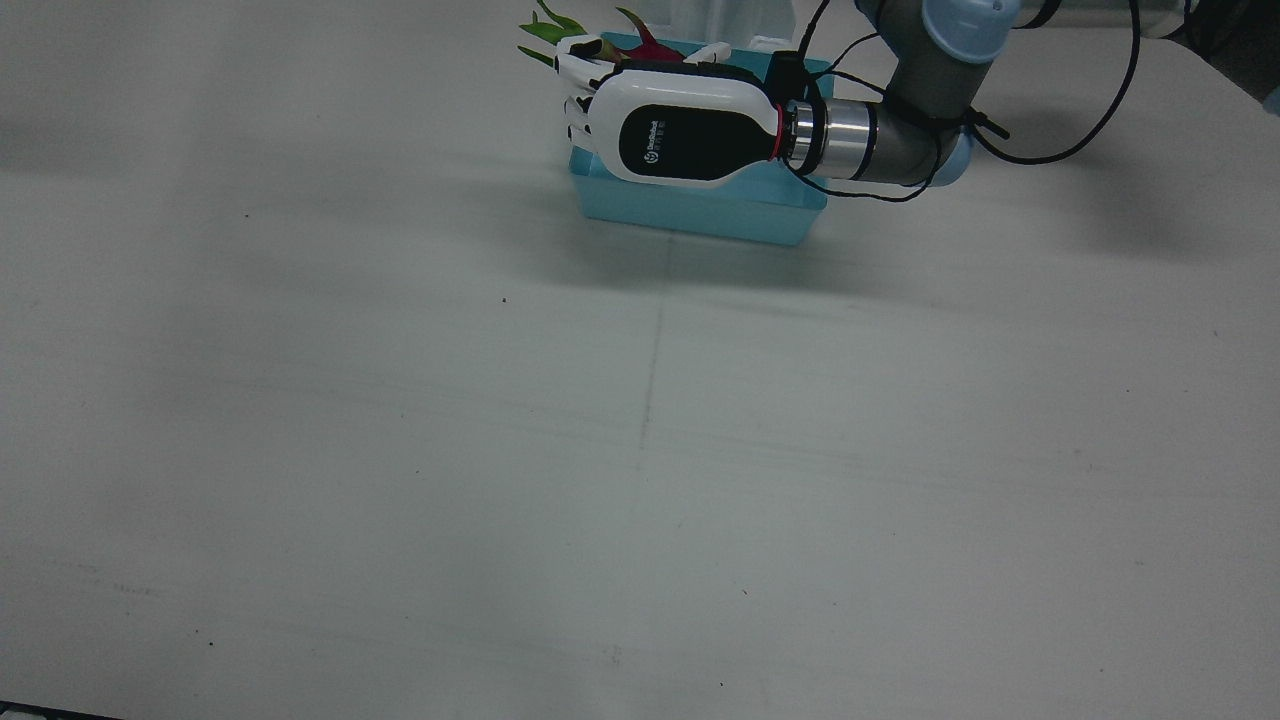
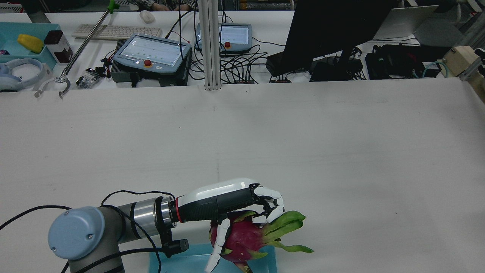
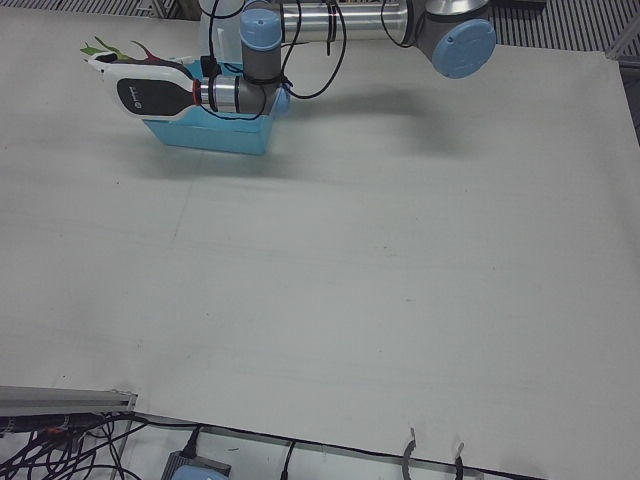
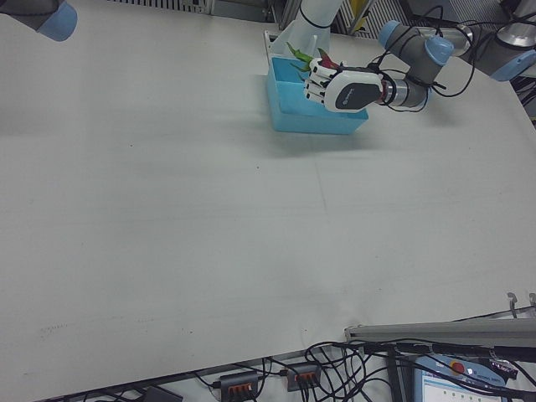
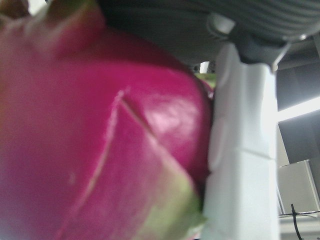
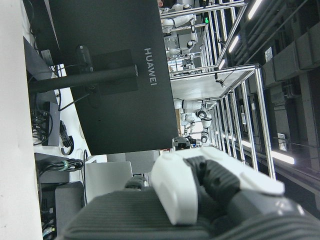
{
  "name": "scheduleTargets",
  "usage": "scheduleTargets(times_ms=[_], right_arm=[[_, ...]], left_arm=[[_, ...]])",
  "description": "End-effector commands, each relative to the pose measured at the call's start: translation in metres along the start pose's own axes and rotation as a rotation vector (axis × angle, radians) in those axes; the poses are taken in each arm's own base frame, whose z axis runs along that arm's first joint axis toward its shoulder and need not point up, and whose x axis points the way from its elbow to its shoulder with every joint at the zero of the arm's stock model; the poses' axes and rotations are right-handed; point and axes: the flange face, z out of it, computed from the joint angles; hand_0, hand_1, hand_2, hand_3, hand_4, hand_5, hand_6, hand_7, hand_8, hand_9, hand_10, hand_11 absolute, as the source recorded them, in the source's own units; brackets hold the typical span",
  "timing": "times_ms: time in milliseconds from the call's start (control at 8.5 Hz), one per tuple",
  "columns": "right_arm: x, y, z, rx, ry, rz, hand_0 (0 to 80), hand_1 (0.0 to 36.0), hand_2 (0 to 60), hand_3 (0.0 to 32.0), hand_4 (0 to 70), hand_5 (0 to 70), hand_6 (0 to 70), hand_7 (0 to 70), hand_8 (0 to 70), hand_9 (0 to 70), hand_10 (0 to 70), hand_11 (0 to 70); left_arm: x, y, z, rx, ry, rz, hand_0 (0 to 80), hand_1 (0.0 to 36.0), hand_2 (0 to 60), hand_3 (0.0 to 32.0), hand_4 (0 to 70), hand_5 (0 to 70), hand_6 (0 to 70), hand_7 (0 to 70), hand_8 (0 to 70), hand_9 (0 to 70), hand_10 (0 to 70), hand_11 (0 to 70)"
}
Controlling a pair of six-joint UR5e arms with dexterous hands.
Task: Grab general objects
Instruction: 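Lower the dragon fruit into the blue tray and open left hand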
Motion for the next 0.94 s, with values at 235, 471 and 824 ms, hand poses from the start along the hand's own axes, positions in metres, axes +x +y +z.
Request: scheduleTargets(times_ms=[235, 471, 824], right_arm=[[-0.001, 0.0, 0.0, -0.001, -0.003, 0.001, 0.0, 0.0, 0.0, 0.0, 0.0, 0.0, 0.0, 0.0, 0.0, 0.0, 0.0, 0.0], [0.0, 0.0, 0.0, 0.001, -0.002, 0.0, 0.0, 0.0, 0.0, 0.0, 0.0, 0.0, 0.0, 0.0, 0.0, 0.0, 0.0, 0.0], [0.0, 0.0, 0.0, 0.001, -0.002, 0.0, 0.0, 0.0, 0.0, 0.0, 0.0, 0.0, 0.0, 0.0, 0.0, 0.0, 0.0, 0.0]], left_arm=[[-0.05, -0.003, -0.093, -0.084, 0.008, -0.009, 80.0, 36.0, 60.0, 0.0, 16.5, 70.0, 66.9, 70.0, 70.0, 70.0, 65.9, 70.0], [-0.052, 0.002, -0.136, -0.11, 0.01, -0.001, 80.0, 36.0, 60.0, 0.0, 17.7, 70.0, 59.6, 70.0, 63.2, 70.0, 50.0, 70.0], [-0.07, 0.027, -0.122, -0.164, 0.013, -0.04, 80.0, 36.0, 60.0, 0.0, 12.9, 70.0, 33.0, 50.8, 30.7, 30.9, 23.0, 37.7]])
